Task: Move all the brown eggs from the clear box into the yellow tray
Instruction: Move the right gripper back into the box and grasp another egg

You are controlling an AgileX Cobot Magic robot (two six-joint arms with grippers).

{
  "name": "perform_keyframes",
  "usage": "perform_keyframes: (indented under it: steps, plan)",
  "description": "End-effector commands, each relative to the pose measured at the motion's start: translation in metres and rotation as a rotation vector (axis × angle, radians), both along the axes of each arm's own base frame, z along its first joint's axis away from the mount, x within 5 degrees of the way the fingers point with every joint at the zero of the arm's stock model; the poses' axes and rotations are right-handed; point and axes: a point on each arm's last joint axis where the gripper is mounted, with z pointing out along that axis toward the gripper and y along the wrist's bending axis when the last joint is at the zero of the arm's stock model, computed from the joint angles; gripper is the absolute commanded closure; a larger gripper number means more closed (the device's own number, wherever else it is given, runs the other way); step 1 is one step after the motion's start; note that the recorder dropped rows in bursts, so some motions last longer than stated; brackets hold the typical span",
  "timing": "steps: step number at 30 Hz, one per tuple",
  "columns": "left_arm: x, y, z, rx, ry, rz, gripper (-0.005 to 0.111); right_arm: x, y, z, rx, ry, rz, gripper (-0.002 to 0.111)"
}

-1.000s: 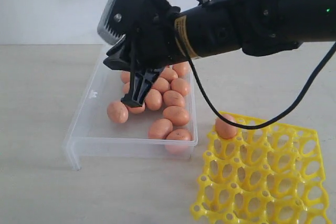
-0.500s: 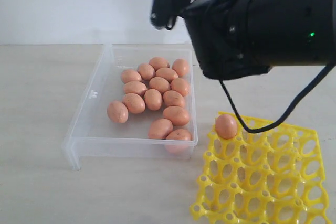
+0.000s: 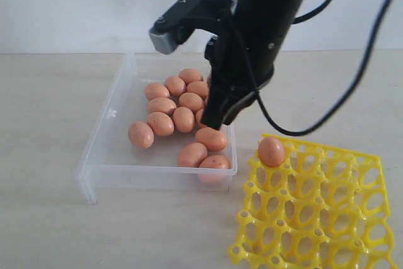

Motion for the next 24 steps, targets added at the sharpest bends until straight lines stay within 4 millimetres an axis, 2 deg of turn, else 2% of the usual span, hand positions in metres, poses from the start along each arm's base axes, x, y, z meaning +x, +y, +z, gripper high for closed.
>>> perform_keyframes:
  steps: [1,3,5,9,11,19,24]
  plan:
    - [0.000,0.000,-0.001,0.002,-0.005,0.001,0.103,0.039,0.022,-0.022,0.007,0.036,0.007,0.108]
    - [0.000,0.000,-0.001,0.002,-0.005,0.001,0.103,0.049,0.033,-0.026,0.033,0.039,0.010,0.107]
    - [0.000,0.000,-0.001,0.002,-0.005,0.001,0.103,0.055,0.040,-0.028,0.044,0.029,0.021,0.100]
    - [0.000,0.000,-0.001,0.002,-0.005,0.001,0.103,0.061,0.044,-0.030,0.028,0.009,0.059,0.072]
    - [0.000,0.000,-0.001,0.002,-0.005,0.001,0.103,0.067,0.045,-0.037,0.016,-0.019,0.061,0.064]
    - [0.000,0.000,-0.001,0.002,-0.005,0.001,0.103,0.085,0.047,-0.082,-0.083,-0.029,0.082,0.063]
    - [0.000,0.000,-0.001,0.002,-0.005,0.001,0.103,0.096,0.041,-0.091,-0.149,-0.097,0.105,0.063]
